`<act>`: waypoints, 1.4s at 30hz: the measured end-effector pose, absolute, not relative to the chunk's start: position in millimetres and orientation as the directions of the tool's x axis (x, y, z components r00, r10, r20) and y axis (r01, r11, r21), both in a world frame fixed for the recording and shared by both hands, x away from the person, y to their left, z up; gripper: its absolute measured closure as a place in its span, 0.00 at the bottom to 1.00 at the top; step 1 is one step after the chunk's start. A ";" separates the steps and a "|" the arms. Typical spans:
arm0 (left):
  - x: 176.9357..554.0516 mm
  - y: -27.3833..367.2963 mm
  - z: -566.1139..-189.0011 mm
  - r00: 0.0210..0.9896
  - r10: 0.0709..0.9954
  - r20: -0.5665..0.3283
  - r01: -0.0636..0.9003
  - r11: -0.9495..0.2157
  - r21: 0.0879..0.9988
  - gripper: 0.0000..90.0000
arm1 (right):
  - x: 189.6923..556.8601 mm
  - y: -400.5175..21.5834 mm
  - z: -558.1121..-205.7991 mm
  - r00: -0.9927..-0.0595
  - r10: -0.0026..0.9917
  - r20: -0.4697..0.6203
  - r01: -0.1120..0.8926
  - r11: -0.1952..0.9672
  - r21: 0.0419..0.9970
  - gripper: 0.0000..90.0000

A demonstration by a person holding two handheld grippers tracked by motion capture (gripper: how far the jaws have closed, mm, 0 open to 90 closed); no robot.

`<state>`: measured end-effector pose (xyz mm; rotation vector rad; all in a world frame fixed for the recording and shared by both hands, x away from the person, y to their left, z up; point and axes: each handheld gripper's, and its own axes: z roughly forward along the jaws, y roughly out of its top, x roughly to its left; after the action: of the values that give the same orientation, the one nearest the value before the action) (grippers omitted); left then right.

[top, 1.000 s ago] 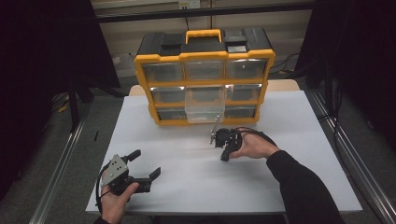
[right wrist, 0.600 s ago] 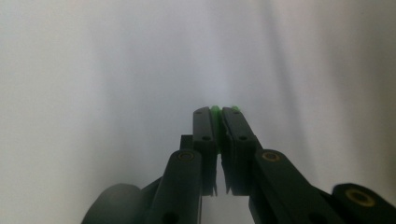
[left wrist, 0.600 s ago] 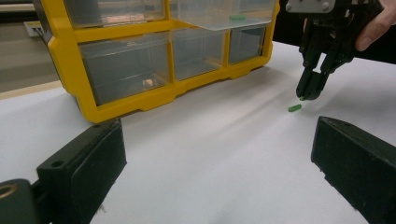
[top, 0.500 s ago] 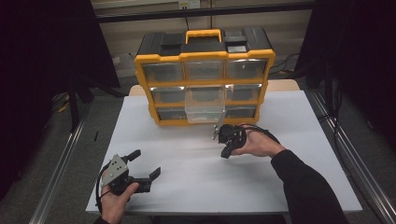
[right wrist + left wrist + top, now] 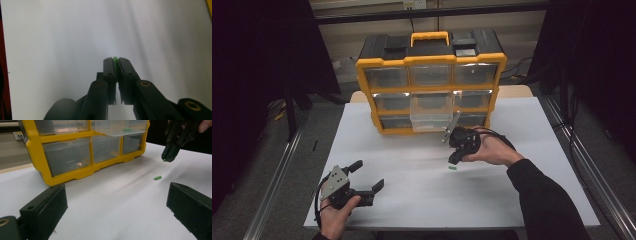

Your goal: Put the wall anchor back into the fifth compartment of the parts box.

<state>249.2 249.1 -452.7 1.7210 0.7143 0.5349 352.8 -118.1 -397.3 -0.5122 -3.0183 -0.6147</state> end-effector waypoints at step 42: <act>250.1 251.1 -452.4 0.703 0.711 -0.008 0.179 -0.166 0.970 0.03 | 351.6 -111.2 -322.2 -0.971 0.241 0.012 0.207 0.807 0.553 0.94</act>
<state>250.1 251.1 -452.4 1.7072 0.7195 0.5493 351.6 -111.2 -322.2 -0.3771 -3.0417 -0.9205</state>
